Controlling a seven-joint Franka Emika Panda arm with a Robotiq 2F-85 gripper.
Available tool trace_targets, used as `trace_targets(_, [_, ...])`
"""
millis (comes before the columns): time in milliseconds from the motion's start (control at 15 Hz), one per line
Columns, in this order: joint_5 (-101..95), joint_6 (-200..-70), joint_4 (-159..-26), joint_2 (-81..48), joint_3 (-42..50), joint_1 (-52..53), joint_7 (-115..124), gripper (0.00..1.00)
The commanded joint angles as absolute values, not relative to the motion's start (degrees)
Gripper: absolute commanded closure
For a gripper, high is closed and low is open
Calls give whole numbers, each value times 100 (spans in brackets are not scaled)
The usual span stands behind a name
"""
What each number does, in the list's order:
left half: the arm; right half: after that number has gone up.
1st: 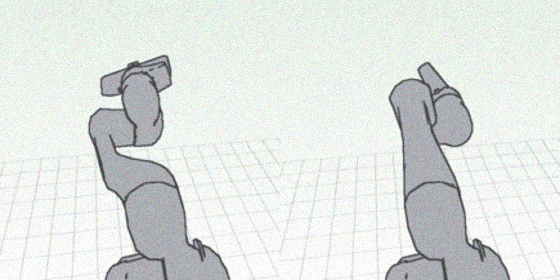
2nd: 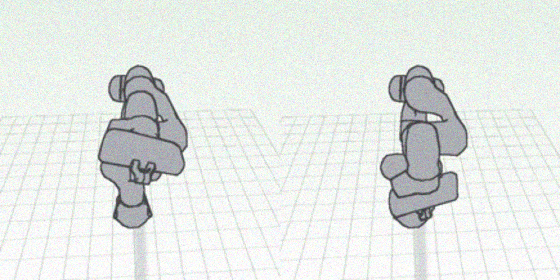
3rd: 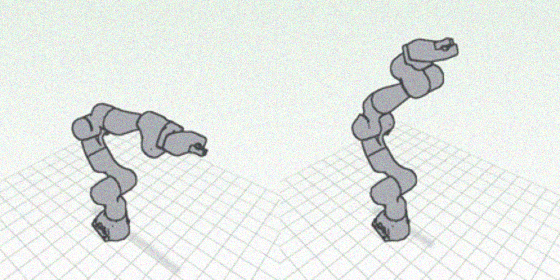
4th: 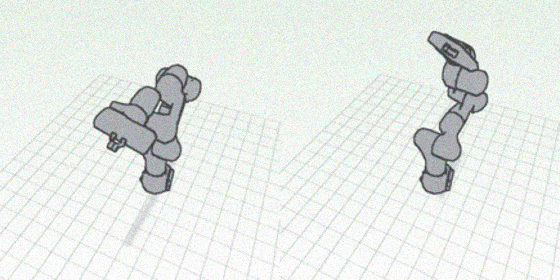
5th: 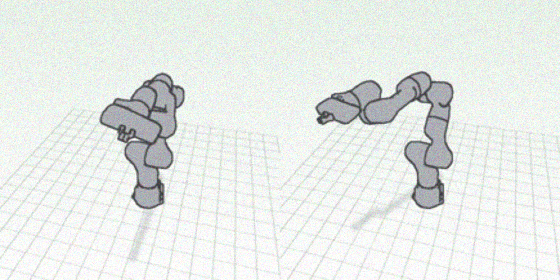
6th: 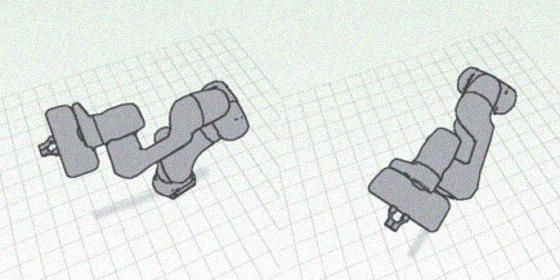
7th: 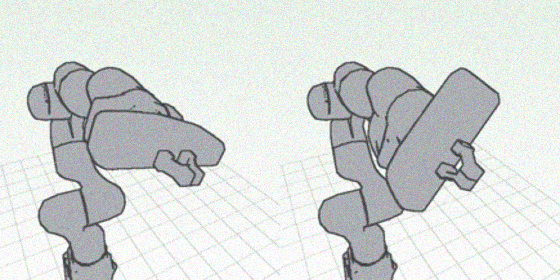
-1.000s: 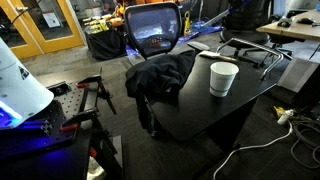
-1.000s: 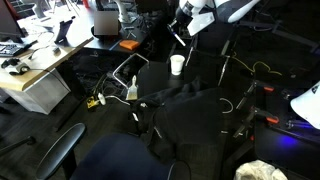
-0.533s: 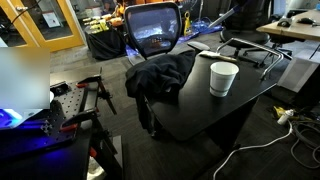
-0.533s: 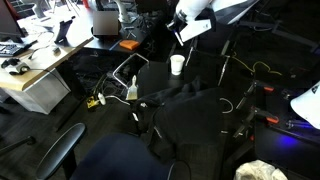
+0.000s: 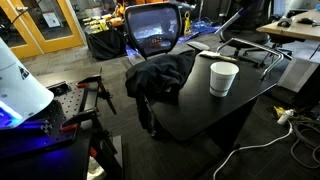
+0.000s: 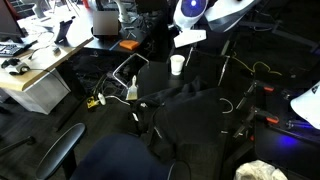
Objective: Put the blue pen in the white coffee cup
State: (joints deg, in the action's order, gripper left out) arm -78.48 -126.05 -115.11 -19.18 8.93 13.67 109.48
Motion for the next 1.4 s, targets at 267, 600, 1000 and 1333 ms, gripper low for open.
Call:
trace_targets(267, [-8375,-11648,-11035,-2517,276,867,11997,96])
trace_targets(600, [-8502,-10994,-10738,-2977,134,854,12575,96])
trace_targets(1000, [-8449,-11008,-10800,-3013,0,769,12422,83])
trace_targets(1333, [-8628,-10445,-10655,-3316,-22,959,12689,96])
